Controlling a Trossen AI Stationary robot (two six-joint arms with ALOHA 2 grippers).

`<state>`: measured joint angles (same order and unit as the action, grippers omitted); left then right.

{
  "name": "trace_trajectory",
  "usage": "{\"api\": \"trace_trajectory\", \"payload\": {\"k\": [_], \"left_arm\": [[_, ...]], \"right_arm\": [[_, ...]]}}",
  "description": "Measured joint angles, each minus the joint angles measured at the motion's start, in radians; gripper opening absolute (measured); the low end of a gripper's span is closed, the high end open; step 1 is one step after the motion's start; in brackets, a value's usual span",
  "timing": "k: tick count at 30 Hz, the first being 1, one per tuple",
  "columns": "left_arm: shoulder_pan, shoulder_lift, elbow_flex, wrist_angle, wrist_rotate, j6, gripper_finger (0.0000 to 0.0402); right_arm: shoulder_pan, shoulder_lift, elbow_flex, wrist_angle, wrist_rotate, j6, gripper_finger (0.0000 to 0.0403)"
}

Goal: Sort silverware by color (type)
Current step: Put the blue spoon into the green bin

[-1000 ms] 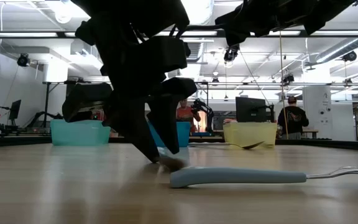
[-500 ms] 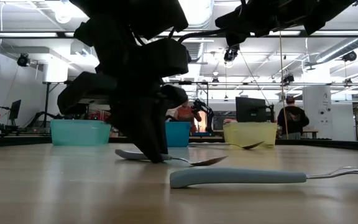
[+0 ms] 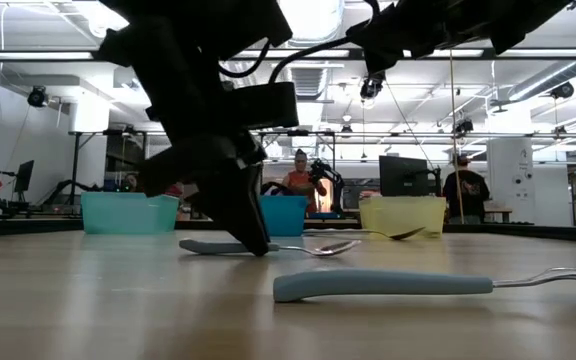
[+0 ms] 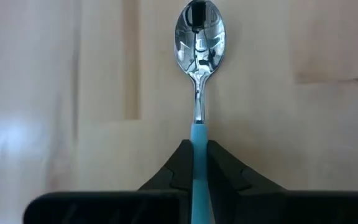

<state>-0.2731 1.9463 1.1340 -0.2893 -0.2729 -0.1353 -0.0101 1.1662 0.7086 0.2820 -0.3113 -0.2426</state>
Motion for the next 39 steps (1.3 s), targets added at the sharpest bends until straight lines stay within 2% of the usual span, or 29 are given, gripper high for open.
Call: {"api": "trace_trajectory", "payload": {"k": [8,15,29,32,36,39], "left_arm": [[-0.046,-0.012,-0.002,-0.016,-0.112,-0.136,0.0003],[-0.061,-0.045,-0.002,-0.02,-0.127,-0.166,0.0001],[-0.074,-0.204,0.0,-0.102,-0.312,-0.197,0.0006],[-0.073,-0.221,0.001,-0.107,-0.304,-0.176,0.0004],[-0.074,-0.211,0.001,-0.092,-0.238,-0.097,0.0002],[-0.074,-0.188,0.001,-0.062,-0.236,-0.044,0.0002]], "right_arm": [[-0.006,-0.046,0.0,-0.062,0.059,0.053,0.0009],[-0.007,-0.076,0.0,-0.131,0.083,0.072,0.0009],[-0.01,-0.124,0.0,-0.219,0.235,0.166,0.0009],[-0.01,-0.124,0.0,-0.22,0.237,0.164,0.0009],[-0.01,-0.124,0.0,-0.22,0.237,0.165,0.0009],[-0.01,-0.124,0.0,-0.22,0.237,0.165,0.0009]]}}
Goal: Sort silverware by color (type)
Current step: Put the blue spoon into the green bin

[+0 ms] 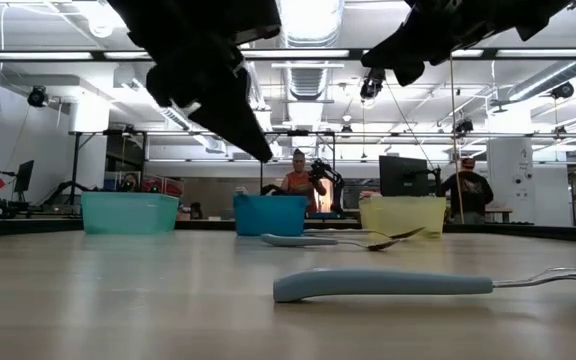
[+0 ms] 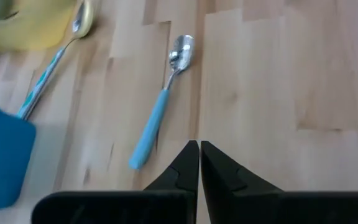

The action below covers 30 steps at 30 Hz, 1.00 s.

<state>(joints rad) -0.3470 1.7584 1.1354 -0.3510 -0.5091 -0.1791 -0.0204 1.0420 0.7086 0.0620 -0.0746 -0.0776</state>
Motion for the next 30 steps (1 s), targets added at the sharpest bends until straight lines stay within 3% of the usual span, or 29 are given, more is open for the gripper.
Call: {"api": "trace_trajectory", "payload": {"k": [8,16,23,30], "left_arm": [[0.052,0.057,-0.02,0.293,0.01,0.141,0.0],[0.154,0.086,-0.067,0.45,0.217,0.195,0.0005],[0.204,0.087,-0.09,0.467,0.242,0.225,0.0056],[0.232,0.087,-0.184,0.594,0.275,0.224,0.0118]], "right_arm": [[0.0,0.0,0.0,-0.006,0.0,-0.001,0.0009],[0.0,0.001,0.0,-0.049,-0.001,-0.012,0.0009],[0.0,0.001,-0.002,-0.057,-0.002,0.009,0.0009],[0.0,0.001,-0.041,-0.058,-0.003,0.069,0.0009]]}}
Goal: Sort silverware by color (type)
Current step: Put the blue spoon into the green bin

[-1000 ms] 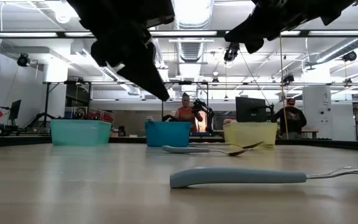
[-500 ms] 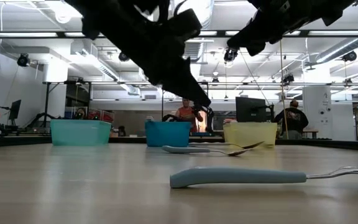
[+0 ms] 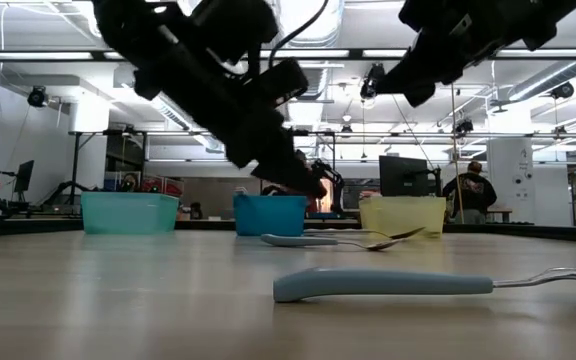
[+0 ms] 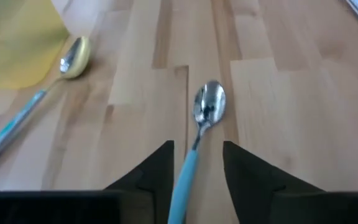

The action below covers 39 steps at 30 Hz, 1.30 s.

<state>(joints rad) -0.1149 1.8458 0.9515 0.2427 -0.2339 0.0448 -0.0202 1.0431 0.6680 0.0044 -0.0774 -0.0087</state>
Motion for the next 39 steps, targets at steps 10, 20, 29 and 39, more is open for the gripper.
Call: {"api": "trace_trajectory", "payload": {"k": [10,20,29,39], "left_arm": [[0.013,0.0,-0.126,0.191,0.018,0.001,0.0141],[0.055,0.0,-0.175,0.34,0.062,0.029,0.0141],[0.054,0.0,-0.167,0.342,0.069,0.037,0.0141],[0.053,0.07,-0.155,0.362,0.069,-0.001,0.0141]], "right_arm": [[0.001,0.0,-0.06,0.015,0.001,0.111,0.0009],[0.002,0.0,-0.128,0.061,0.001,0.202,0.0009],[0.002,0.0,-0.128,0.064,0.001,0.202,0.0009],[0.002,0.0,-0.128,0.072,0.001,0.173,0.0009]]}}
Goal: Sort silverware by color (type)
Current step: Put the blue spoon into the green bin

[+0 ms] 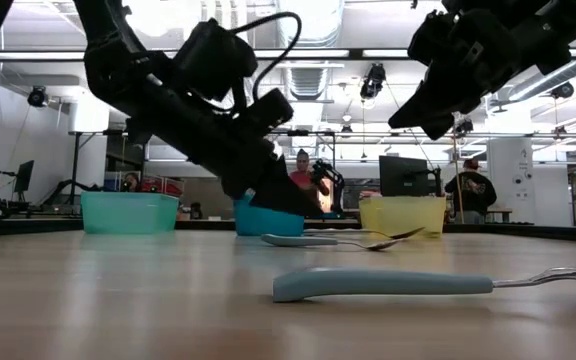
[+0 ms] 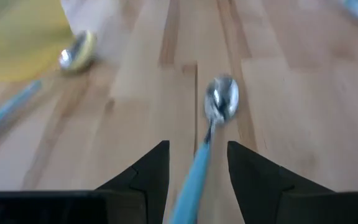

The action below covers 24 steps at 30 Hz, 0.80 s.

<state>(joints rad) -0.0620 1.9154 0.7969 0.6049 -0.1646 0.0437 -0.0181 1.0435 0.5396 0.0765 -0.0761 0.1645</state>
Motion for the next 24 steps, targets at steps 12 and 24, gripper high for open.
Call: {"api": "trace_trajectory", "payload": {"k": [12,24], "left_arm": [[0.0,0.021,0.026,-0.097,0.051,0.0,0.0141],[0.001,0.094,0.03,-0.075,0.021,-0.063,0.0127]], "right_arm": [[0.0,0.0,0.0,0.011,0.0,-0.016,0.0009],[-0.002,0.0,0.0,0.022,0.0,-0.052,0.0009]]}}
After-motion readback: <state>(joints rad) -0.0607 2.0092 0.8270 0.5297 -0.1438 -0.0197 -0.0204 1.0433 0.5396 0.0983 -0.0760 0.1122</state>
